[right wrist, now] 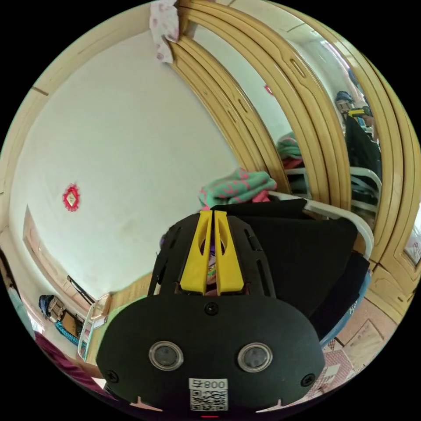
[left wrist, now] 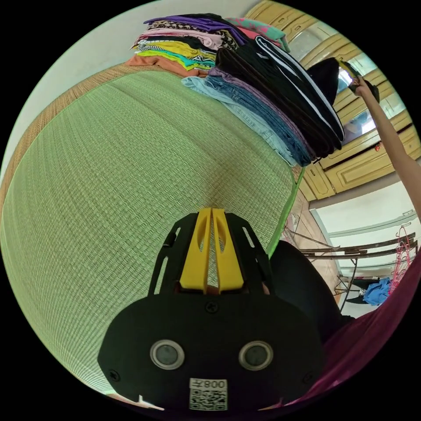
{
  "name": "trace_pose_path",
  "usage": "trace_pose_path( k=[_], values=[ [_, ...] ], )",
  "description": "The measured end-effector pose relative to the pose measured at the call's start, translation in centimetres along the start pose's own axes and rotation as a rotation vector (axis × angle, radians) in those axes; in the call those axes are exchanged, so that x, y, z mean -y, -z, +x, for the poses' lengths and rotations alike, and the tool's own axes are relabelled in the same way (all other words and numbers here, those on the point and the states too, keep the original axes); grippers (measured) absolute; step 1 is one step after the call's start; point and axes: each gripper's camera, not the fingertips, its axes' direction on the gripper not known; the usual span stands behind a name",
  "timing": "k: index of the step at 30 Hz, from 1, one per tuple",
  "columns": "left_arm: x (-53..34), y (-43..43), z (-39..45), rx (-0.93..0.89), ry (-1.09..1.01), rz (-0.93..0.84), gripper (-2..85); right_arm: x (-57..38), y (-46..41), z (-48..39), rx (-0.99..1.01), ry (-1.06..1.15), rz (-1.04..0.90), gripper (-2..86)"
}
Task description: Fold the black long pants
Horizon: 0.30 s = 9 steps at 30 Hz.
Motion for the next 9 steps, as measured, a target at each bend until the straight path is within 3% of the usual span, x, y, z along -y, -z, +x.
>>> trace_pose_path(
  k=[9],
  values=[
    [-11.3,11.0,-7.0,-0.079,0.042,0.186,0.2,11.0,7.0,-11.8,0.374,0.191,0.148,0.3]
  ],
)
